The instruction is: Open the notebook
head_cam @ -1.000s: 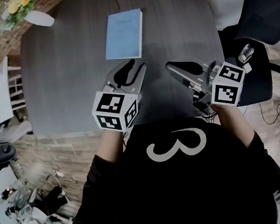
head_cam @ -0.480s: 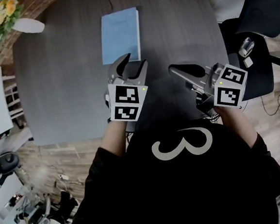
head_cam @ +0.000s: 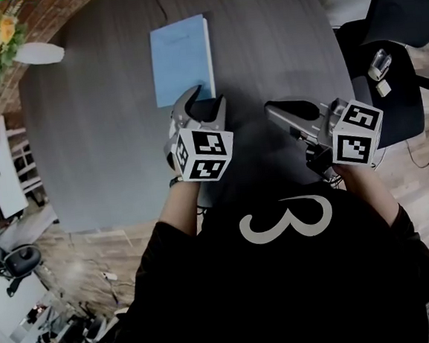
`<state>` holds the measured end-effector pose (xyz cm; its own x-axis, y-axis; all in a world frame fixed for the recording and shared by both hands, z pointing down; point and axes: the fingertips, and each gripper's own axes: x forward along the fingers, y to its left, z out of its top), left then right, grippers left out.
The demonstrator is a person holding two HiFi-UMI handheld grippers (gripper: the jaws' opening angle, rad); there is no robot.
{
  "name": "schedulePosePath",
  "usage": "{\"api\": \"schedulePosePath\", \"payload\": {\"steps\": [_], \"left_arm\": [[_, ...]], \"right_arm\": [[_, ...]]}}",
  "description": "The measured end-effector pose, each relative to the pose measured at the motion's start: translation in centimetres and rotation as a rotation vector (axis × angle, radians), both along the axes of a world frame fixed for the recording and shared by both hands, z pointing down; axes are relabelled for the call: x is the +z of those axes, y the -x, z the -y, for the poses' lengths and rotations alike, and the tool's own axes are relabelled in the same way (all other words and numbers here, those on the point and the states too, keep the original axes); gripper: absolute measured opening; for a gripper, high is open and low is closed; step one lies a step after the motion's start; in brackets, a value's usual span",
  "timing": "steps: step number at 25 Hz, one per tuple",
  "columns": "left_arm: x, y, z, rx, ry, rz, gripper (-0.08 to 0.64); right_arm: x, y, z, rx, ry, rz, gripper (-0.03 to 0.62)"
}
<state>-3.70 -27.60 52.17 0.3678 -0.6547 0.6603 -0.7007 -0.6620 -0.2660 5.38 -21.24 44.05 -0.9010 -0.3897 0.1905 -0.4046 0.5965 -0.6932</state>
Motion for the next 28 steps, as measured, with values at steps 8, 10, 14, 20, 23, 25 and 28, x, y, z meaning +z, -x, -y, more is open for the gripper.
{"api": "schedulePosePath", "payload": {"steps": [8,10,14,20,23,25,28], "left_arm": [[0.7,0.6,0.5,0.001,-0.030,0.064,0.198],[0.9,0.6,0.5,-0.002,-0.032,0.068,0.192],[0.9,0.6,0.6,-0.005,-0.033,0.072,0.190],[0.5,0.7,0.5,-0.026,-0.032,0.072,0.179],[0.3,0.8,0.5,-0.029,-0.024,0.060,0.164],[0.0,0.9,0.5,-0.031,-0.020,0.056,0.157],[-0.5,1.0,0.6,-0.031,-0.025,0.056,0.140]], "right_arm": [[0.4,-0.4,0.0,0.006,0.007,-0.007,0.002],[0.4,-0.5,0.0,0.003,0.004,-0.007,0.002],[0.3,-0.6,0.0,-0.003,-0.006,-0.009,0.002],[0.0,-1.0,-0.1,0.003,-0.011,-0.002,0.002],[0.0,-1.0,-0.1,0.013,-0.005,0.009,0.002],[-0.1,-0.8,-0.1,0.016,-0.002,0.020,0.002],[-0.3,-0.6,0.0,0.025,-0.002,0.030,0.002]]}}
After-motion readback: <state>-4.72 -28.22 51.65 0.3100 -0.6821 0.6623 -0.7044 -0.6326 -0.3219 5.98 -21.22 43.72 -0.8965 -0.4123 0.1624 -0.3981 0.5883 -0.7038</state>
